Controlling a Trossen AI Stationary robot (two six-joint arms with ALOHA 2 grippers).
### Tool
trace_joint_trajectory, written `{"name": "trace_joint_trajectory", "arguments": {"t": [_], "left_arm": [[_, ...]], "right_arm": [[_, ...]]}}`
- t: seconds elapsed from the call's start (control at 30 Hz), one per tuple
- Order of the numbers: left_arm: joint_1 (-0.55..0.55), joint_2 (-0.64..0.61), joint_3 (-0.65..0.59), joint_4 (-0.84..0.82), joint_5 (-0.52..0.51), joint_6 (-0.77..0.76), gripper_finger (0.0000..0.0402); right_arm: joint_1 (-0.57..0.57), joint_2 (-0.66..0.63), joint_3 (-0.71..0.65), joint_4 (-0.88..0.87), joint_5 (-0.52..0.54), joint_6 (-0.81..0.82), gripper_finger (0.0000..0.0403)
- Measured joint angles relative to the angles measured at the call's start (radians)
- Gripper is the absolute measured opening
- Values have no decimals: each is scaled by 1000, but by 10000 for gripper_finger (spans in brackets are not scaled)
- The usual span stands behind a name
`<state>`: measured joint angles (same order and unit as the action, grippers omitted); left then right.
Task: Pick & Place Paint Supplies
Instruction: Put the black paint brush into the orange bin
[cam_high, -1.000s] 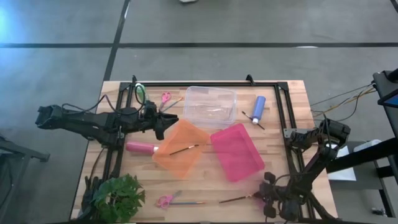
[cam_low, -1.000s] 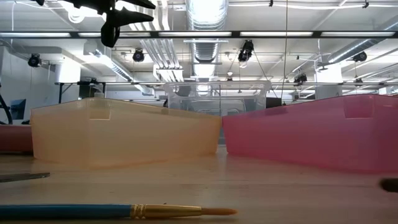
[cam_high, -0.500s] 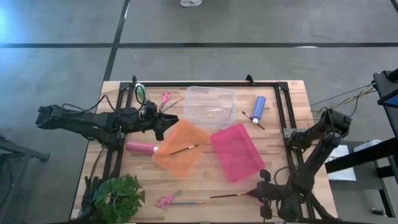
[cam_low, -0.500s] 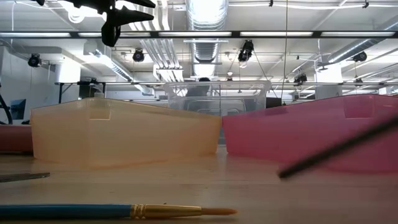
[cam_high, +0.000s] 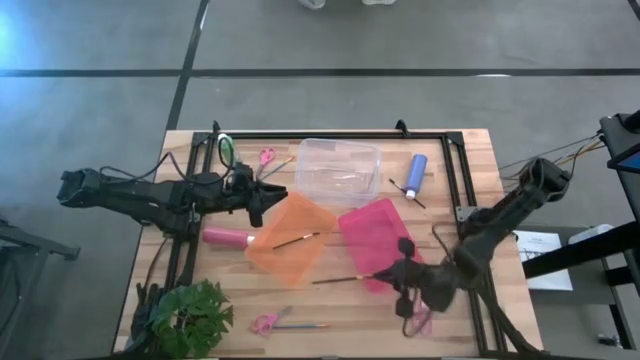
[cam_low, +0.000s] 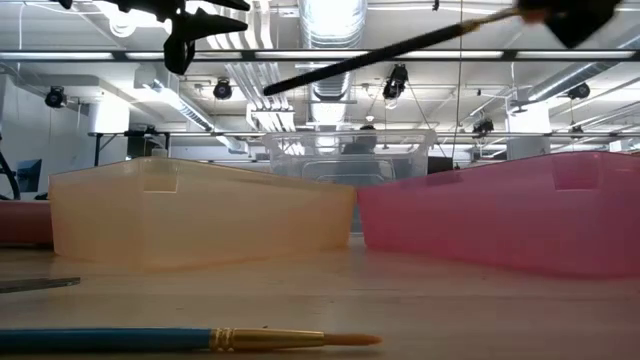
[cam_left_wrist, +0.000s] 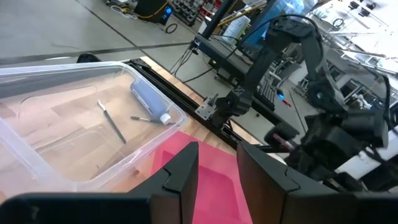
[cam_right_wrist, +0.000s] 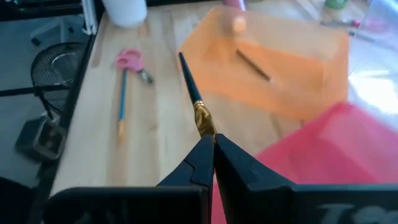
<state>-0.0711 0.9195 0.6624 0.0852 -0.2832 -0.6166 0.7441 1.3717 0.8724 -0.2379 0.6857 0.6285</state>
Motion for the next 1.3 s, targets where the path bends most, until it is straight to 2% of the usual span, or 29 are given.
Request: {"name": "trace_joint_trajectory", "arguments": {"t": [0.27, 0.67, 0.9, 1.1, 1.3], "left_arm": [[0, 0, 38, 43, 0, 82, 120], [1, 0, 72, 49, -1, 165, 121], [1, 0, 72, 47, -4, 172, 121], [1, 0, 72, 46, -4, 172, 121], [1, -3, 72, 42, -4, 175, 121]], "right_arm": [[-260, 12, -5, 169, -221, -289, 8], [-554, 139, 19, 328, -521, -494, 8], [-634, 302, 156, 349, -639, -561, 8], [-648, 420, 275, 337, -643, -553, 8], [-646, 446, 342, 224, -646, -554, 8]]}}
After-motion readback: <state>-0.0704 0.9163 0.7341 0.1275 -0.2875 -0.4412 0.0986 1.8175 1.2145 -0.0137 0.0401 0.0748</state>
